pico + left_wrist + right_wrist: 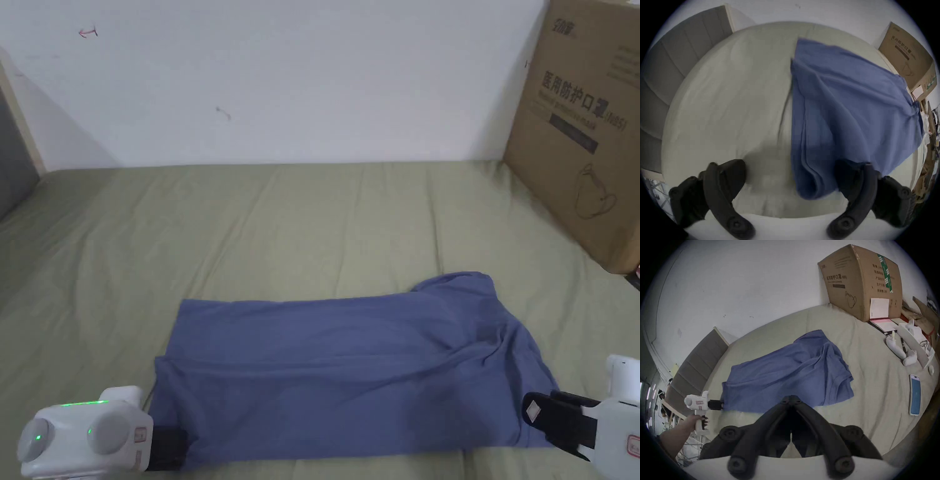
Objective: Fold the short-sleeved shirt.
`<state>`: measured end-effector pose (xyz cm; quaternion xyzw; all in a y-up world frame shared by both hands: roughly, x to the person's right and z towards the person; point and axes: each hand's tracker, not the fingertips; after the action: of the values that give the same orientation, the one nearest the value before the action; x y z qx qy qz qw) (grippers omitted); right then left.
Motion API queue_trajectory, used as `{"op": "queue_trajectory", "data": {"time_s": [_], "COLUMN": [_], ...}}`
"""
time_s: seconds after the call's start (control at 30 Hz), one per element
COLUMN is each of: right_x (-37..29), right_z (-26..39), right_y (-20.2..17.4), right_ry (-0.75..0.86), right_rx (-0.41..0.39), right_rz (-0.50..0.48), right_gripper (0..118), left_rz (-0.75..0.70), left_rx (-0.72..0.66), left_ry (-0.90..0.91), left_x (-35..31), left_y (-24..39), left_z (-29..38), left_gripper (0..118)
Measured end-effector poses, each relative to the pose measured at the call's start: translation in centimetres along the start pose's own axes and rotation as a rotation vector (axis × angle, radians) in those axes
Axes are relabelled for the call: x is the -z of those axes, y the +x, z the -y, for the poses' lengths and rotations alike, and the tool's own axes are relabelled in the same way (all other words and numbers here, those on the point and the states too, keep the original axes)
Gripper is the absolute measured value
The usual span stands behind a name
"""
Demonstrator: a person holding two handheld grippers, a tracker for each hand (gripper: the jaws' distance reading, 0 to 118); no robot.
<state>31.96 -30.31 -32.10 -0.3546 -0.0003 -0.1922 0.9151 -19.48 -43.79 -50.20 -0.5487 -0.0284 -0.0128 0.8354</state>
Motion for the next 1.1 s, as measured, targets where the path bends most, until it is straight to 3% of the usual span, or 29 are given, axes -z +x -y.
{"op": "queue_trajectory", "data": {"time_s": [0.03,0.1,0.13,0.17,0.2,0.27,0.37,0.4,0.47,0.5,0.53,0.57,0.73,0.77,0.8,0.87,0.9,0.97,1.03,1.1], "right_x": [0.1,0.4,0.3,0.6,0.8,1.4,3.0,3.6,5.5,6.8,7.5,8.6,13.9,14.6,14.5,13.5,12.7,11.2,9.7,7.7], "right_z": [-0.1,-0.3,-0.1,-0.3,-0.5,-1.0,-2.4,-2.7,-3.7,-4.1,-3.6,-3.8,-3.6,-3.3,-3.3,-3.4,-3.4,-3.6,-4.0,-4.4], "right_y": [0.2,0.7,1.0,1.5,1.9,3.2,5.7,6.6,8.3,9.1,10.0,10.8,12.1,12.4,12.2,11.5,11.2,10.6,9.7,9.6], "right_ry": [-0.006,-0.011,-0.009,-0.008,-0.008,-0.013,-0.015,-0.015,-0.062,-0.129,-0.139,-0.179,-0.359,-0.400,-0.424,-0.367,-0.342,-0.355,-0.339,-0.322], "right_rx": [-0.002,-0.008,-0.013,-0.017,-0.017,-0.002,0.022,0.021,0.034,0.056,0.116,0.132,0.111,0.124,0.113,-0.025,-0.039,0.034,-0.046,-0.073], "right_rz": [0.006,0.011,0.017,0.027,0.038,0.044,0.039,0.048,0.146,0.144,0.106,0.137,0.205,0.187,0.167,0.291,0.234,0.084,0.153,0.135], "right_gripper": [0,0,0,0,0,0,4,35,108,117,117,117,111,97,69,30,7,7,7,7], "left_rz": [-0.006,0.009,0.036,0.052,0.109,0.172,0.102,0.085,0.109,0.120,0.123,0.120,0.111,0.113,0.121,0.097,0.104,0.121,0.118,0.128], "left_rx": [0.010,0.012,0.047,0.086,0.113,0.136,0.159,0.160,0.139,0.121,0.111,0.110,0.047,0.041,0.038,0.038,0.035,0.025,0.022,0.012], "left_ry": [0.047,0.057,0.108,0.148,0.174,0.181,0.246,0.266,0.284,0.287,0.282,0.281,0.256,0.244,0.211,0.186,0.189,0.198,0.196,0.205], "left_x": [-0.8,-2.9,-4.1,-5.2,-6.1,-7.7,-10.3,-10.9,-11.8,-12.7,-12.7,-12.5,-11.5,-11.2,-10.6,-10.0,-9.9,-10.2,-10.7,-11.6], "left_y": [0.2,0.6,1.2,1.6,2.0,1.8,1.5,1.2,0.1,0.1,-0.1,-0.2,-0.3,-0.2,-0.3,-0.4,-0.5,-0.7,-0.6,-0.7], "left_z": [0.0,0.2,0.3,0.5,0.6,1.1,0.8,0.5,-0.1,0.1,-0.1,-0.3,0.3,0.7,0.8,1.3,1.4,1.6,1.6,1.9], "left_gripper": [103,98,85,57,1,3,3,3,3,3,3,3,3,3,3,3,3,3,3,3]}}
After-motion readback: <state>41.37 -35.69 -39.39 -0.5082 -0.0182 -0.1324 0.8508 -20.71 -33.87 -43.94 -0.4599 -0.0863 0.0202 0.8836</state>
